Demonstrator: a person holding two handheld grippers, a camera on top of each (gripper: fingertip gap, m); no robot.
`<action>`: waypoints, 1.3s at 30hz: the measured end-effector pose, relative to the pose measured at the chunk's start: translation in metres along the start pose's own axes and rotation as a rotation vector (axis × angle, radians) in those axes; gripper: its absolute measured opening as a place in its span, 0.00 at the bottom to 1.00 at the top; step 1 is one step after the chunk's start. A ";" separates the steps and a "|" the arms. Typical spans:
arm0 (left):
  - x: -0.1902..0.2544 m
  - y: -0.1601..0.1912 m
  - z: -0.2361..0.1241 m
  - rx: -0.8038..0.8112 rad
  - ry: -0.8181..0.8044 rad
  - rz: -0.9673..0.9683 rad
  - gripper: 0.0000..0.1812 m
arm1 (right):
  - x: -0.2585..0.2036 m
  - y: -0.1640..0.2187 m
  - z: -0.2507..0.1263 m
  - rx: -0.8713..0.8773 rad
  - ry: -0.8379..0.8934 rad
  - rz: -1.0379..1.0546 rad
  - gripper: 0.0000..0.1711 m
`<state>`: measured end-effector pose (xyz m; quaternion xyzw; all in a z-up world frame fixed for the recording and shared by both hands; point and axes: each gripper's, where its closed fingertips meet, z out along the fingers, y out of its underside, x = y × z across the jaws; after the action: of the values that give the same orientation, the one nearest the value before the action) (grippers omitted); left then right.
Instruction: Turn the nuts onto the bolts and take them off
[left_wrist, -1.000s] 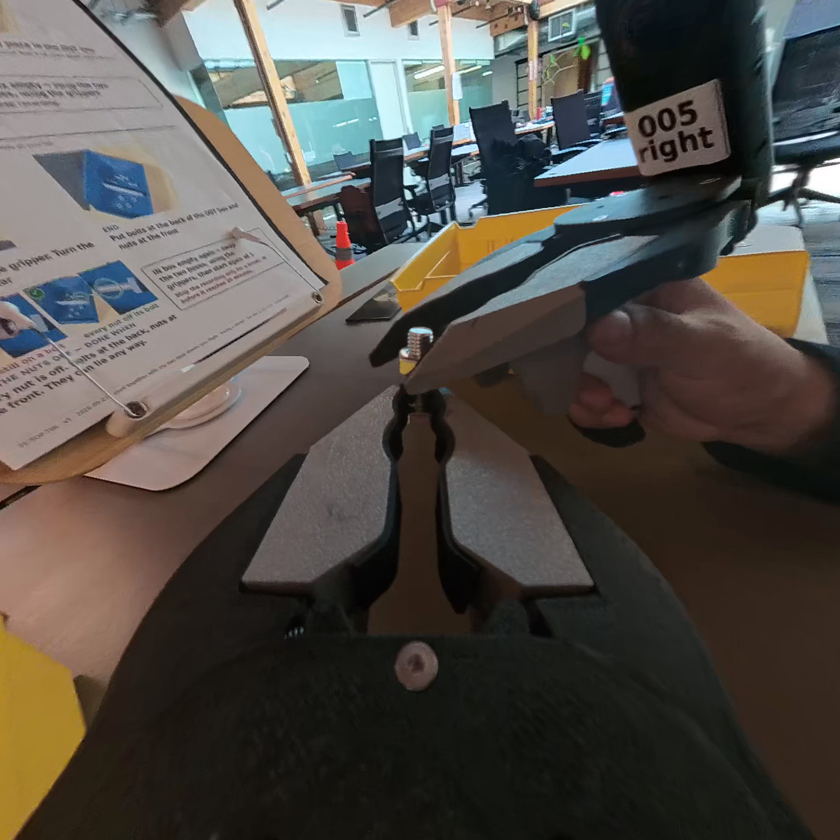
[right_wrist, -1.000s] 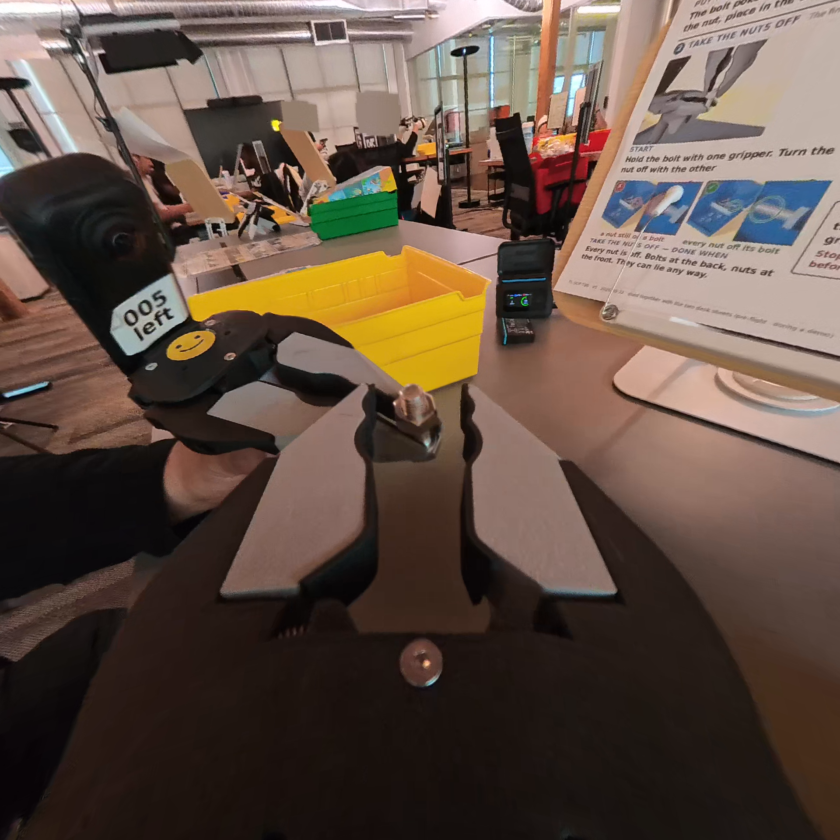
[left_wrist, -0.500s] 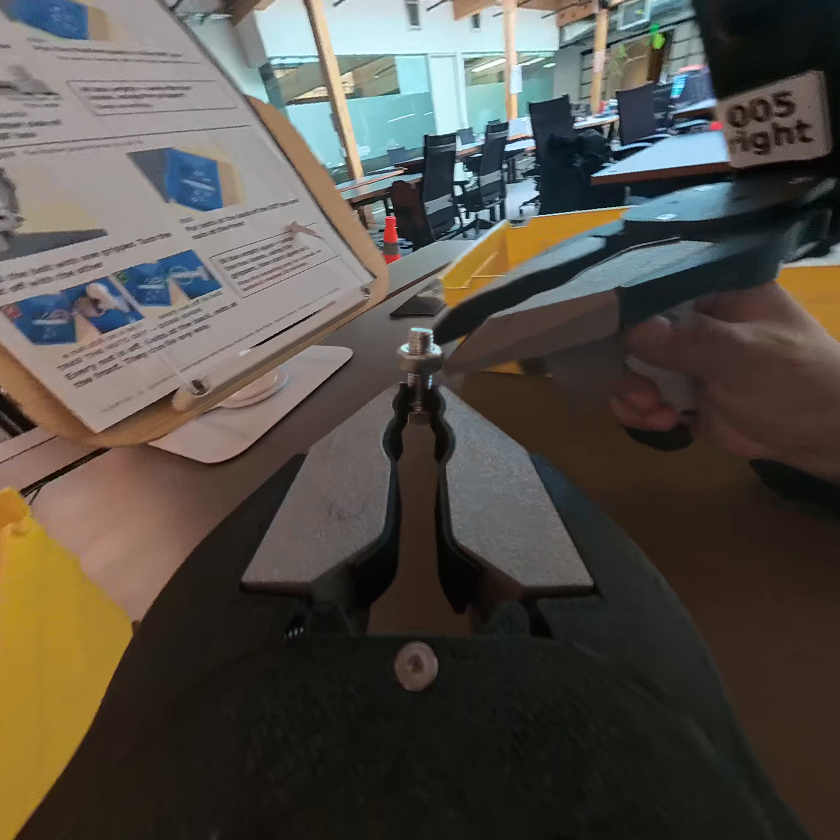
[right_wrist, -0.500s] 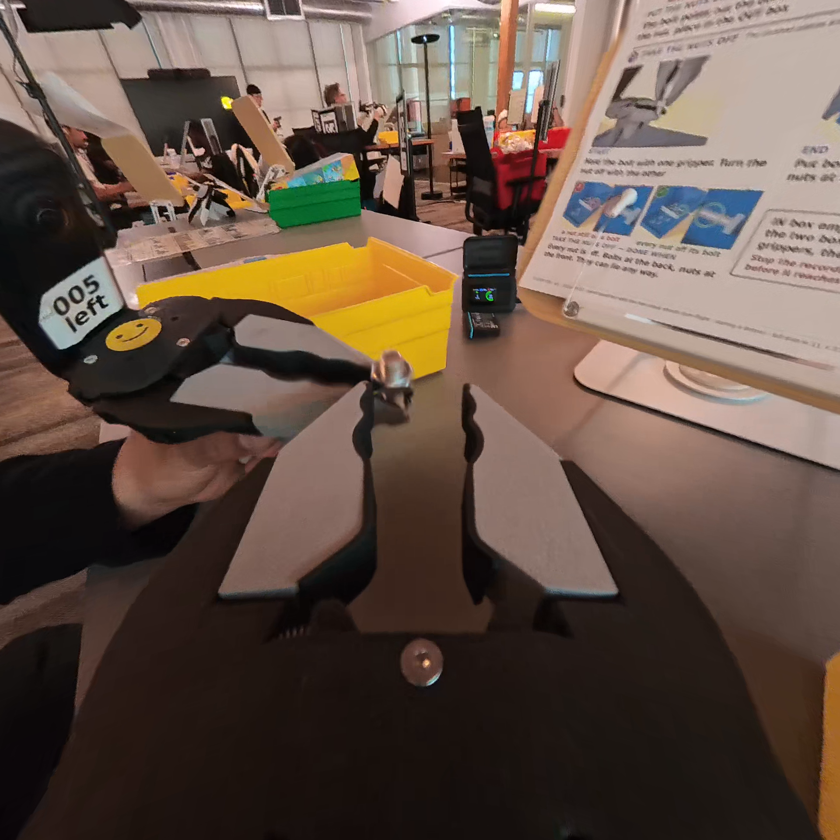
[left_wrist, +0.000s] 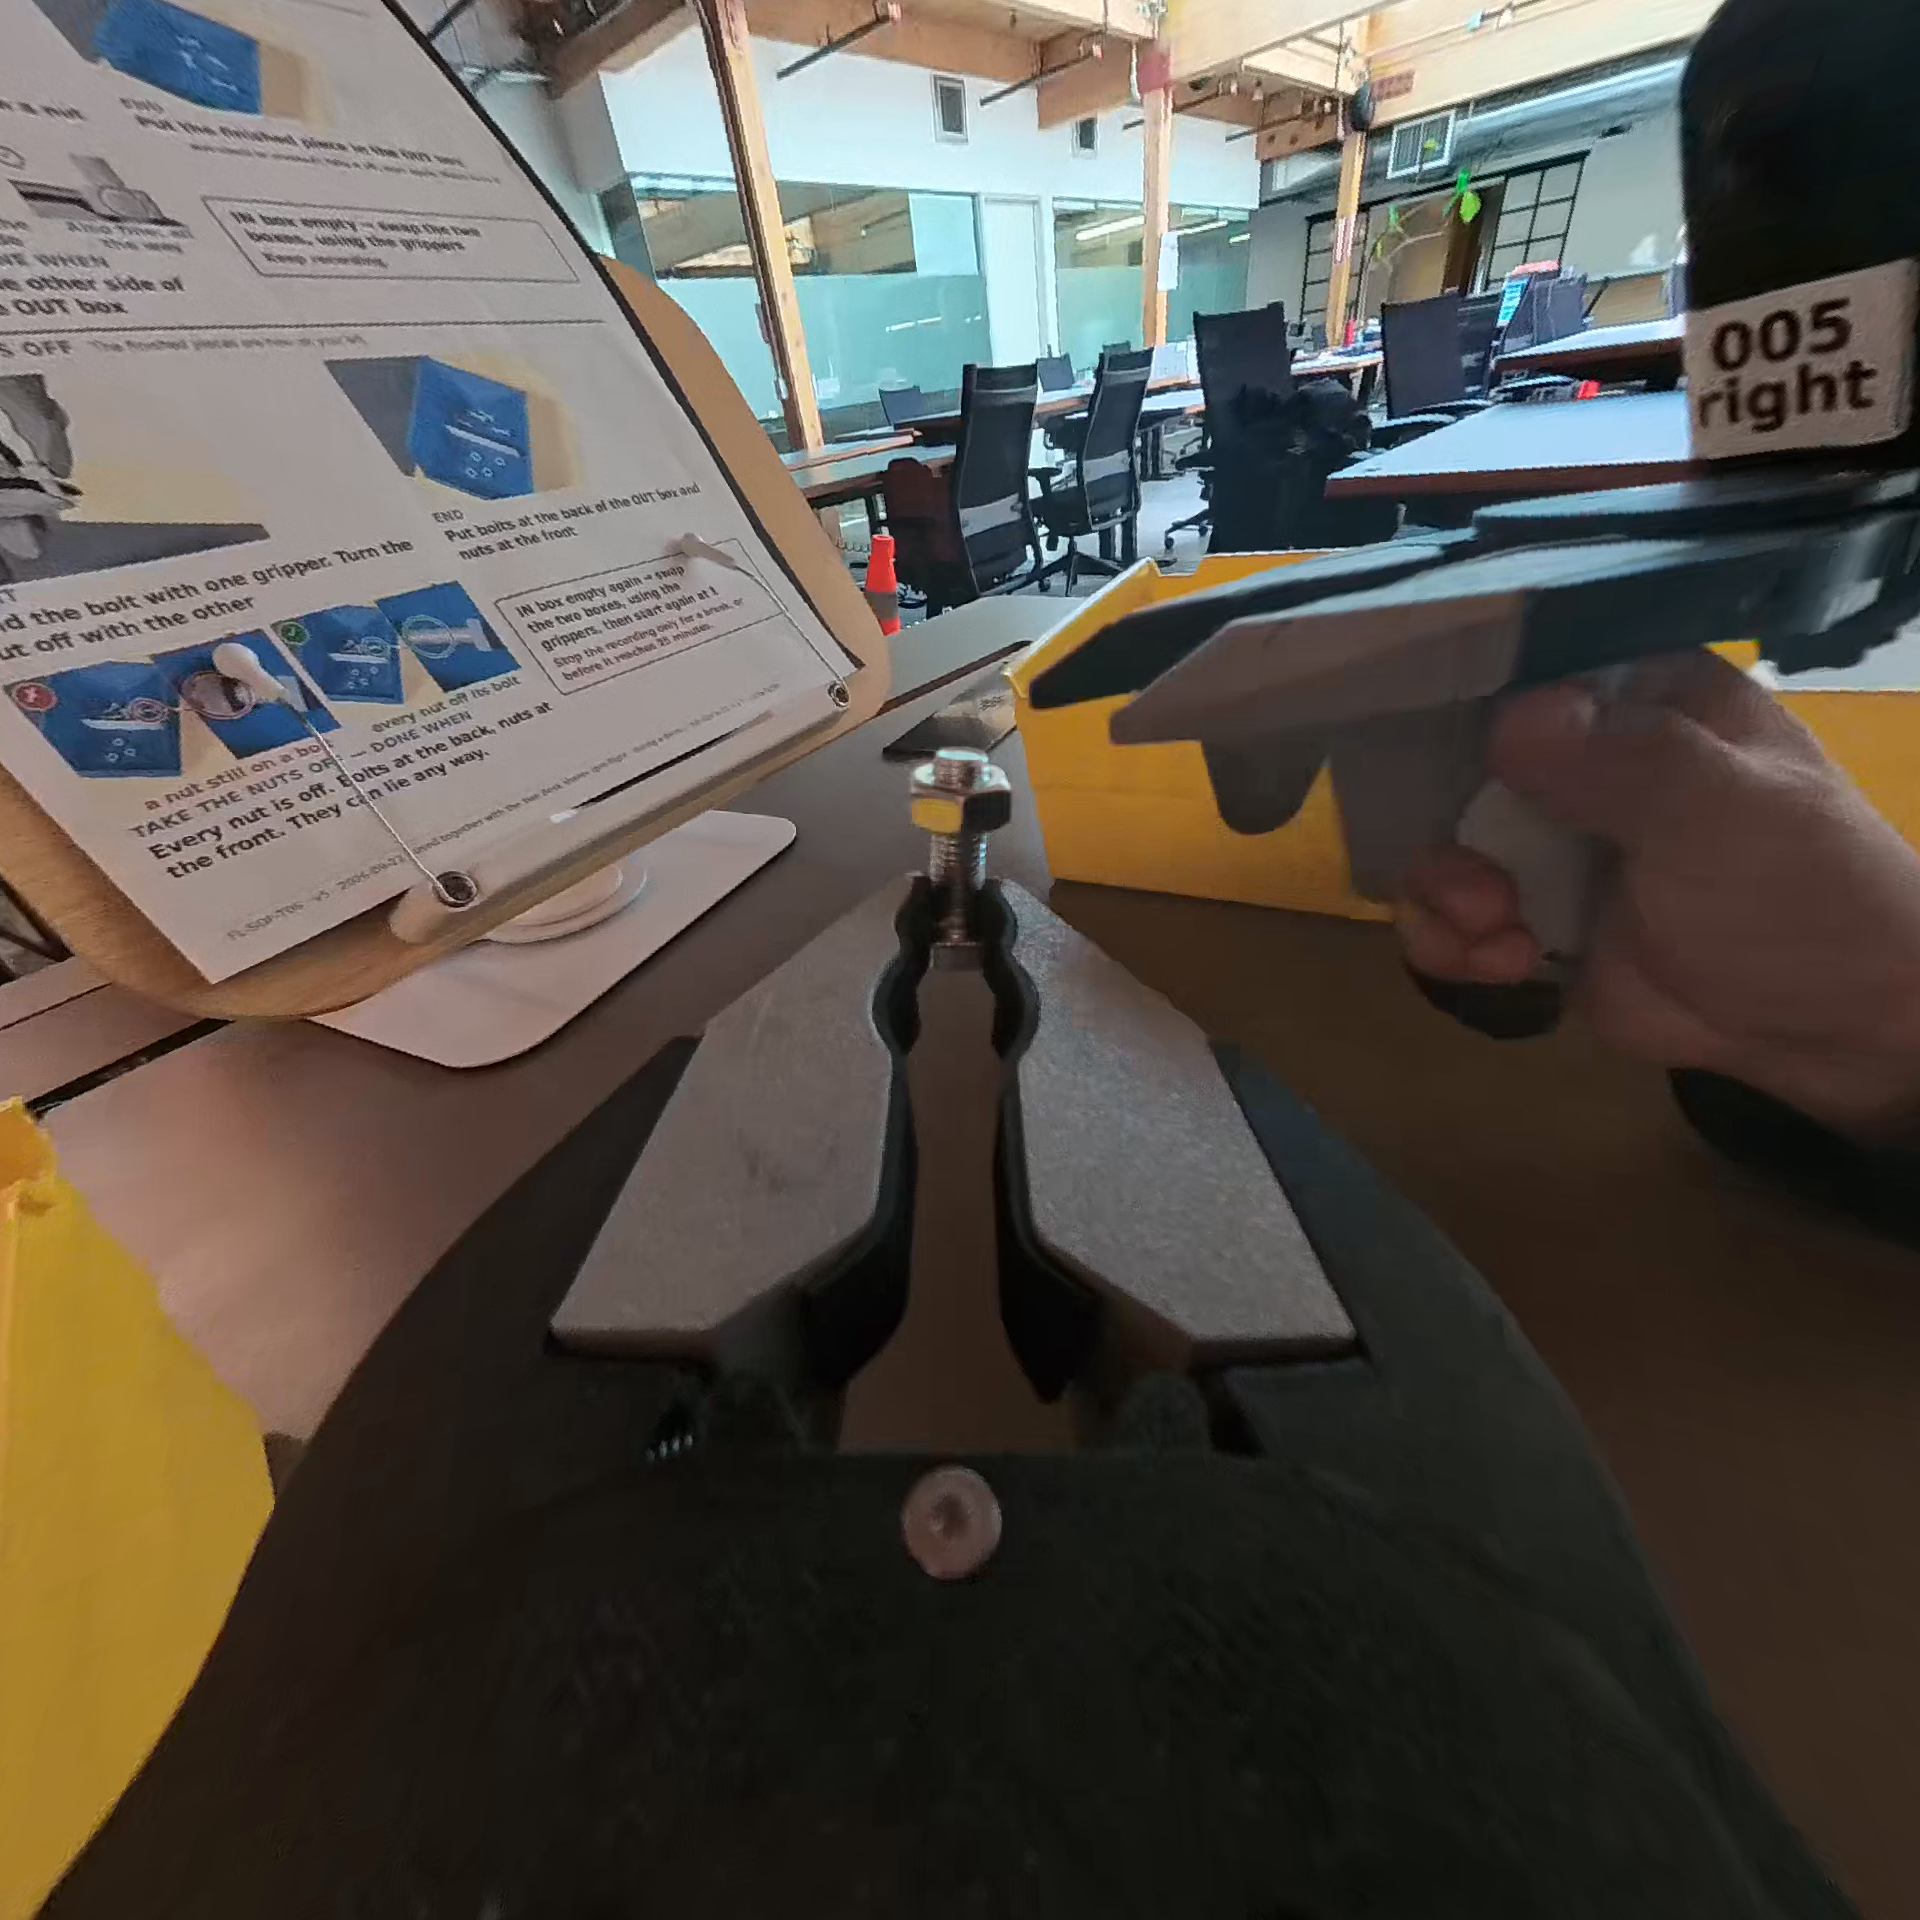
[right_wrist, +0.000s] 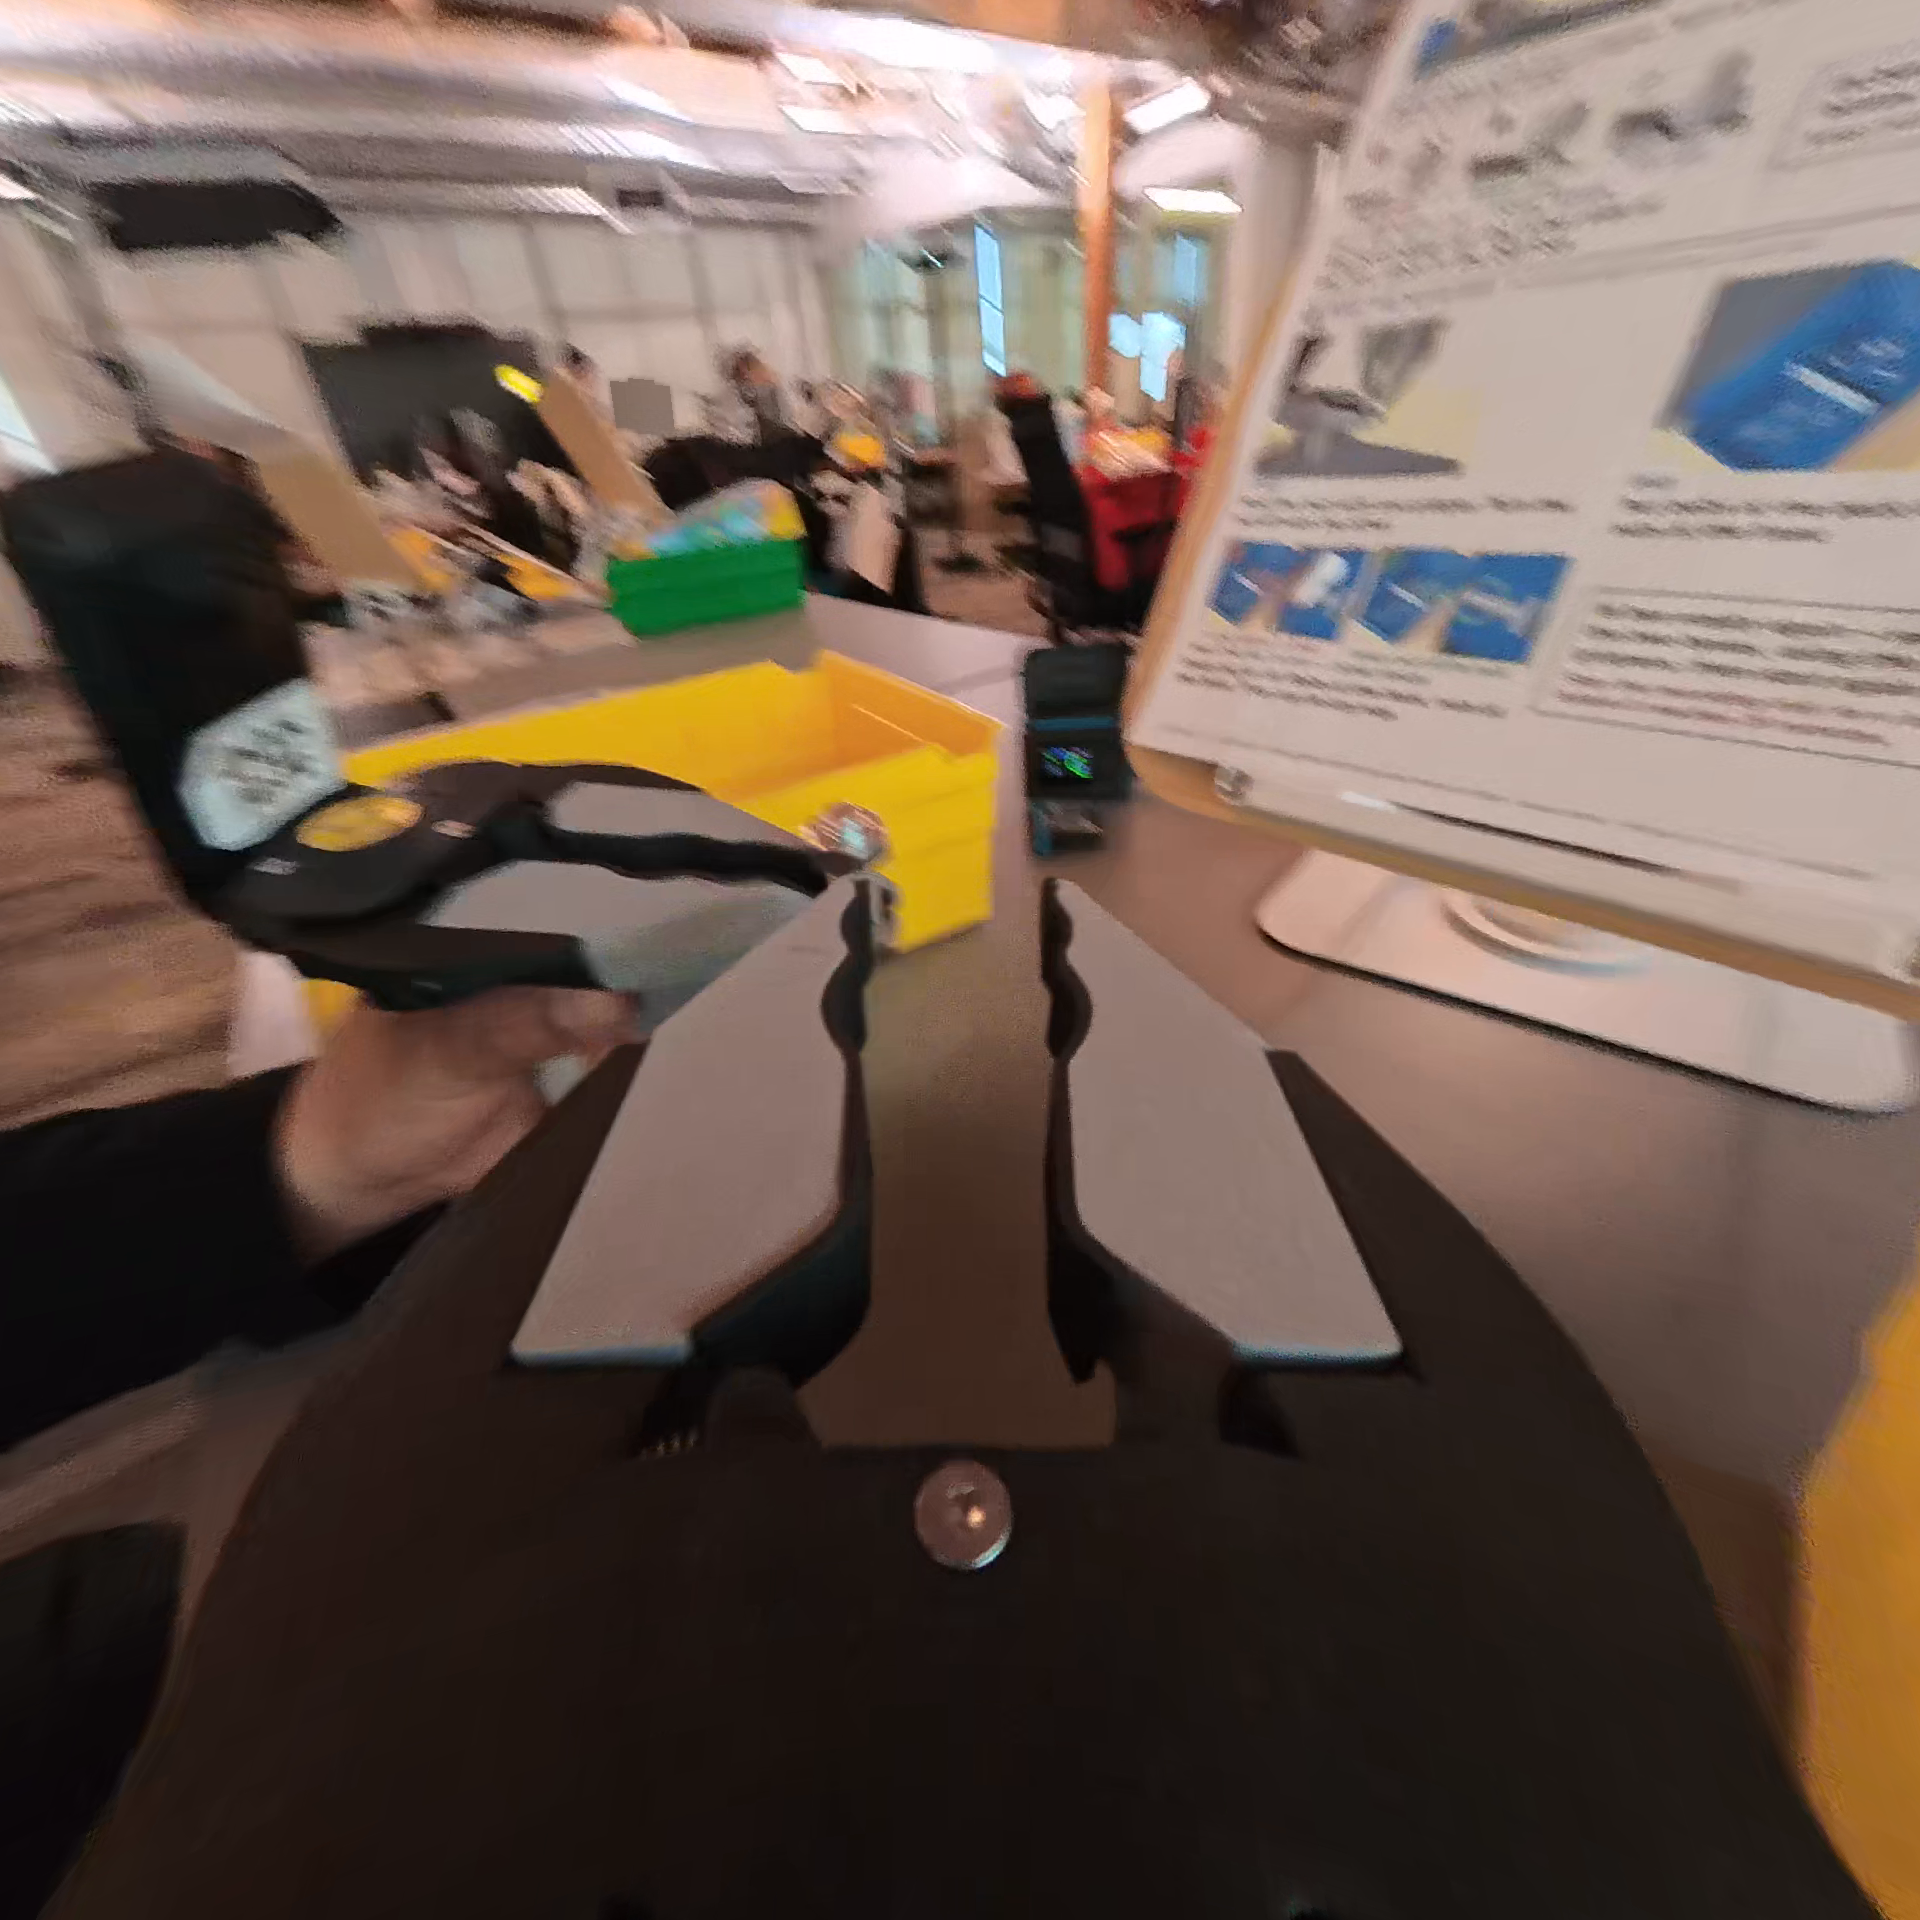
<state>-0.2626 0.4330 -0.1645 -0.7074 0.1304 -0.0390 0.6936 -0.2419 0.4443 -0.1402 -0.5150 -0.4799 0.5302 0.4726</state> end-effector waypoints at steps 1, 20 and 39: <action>0.005 0.000 0.001 0.001 0.015 0.012 0.04 | -0.008 -0.001 0.003 0.011 -0.044 0.014 0.21; 0.003 0.001 0.003 -0.014 -0.030 0.034 0.04 | 0.003 0.012 0.011 -0.076 0.038 0.006 0.22; 0.007 -0.001 0.003 -0.002 -0.008 0.038 0.04 | -0.015 -0.001 0.010 0.007 -0.059 0.003 0.25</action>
<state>-0.2545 0.4339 -0.1642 -0.7055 0.1410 -0.0227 0.6942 -0.2520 0.4290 -0.1374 -0.4982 -0.4912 0.5475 0.4592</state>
